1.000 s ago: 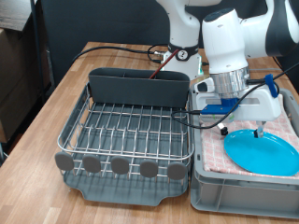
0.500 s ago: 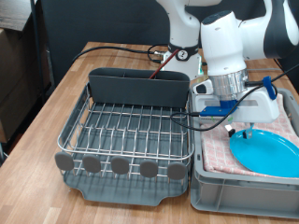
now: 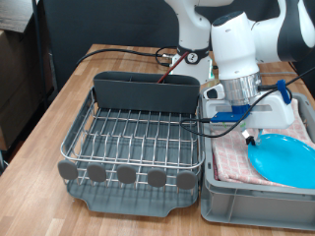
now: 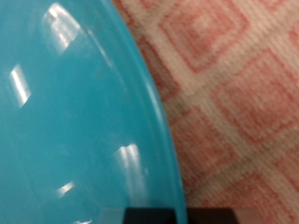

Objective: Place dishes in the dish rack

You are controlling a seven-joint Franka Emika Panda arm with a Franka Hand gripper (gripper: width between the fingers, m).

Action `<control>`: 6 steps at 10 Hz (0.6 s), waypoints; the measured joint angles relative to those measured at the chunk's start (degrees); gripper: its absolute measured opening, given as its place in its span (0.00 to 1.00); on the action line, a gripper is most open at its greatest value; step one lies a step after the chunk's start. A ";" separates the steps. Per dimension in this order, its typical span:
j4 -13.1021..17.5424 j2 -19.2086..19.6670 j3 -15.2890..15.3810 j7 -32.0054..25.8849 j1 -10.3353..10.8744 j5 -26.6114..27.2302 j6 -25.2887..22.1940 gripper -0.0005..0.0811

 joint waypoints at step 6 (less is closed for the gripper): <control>-1.25 -5.60 -6.27 10.79 1.85 -18.69 -8.83 0.04</control>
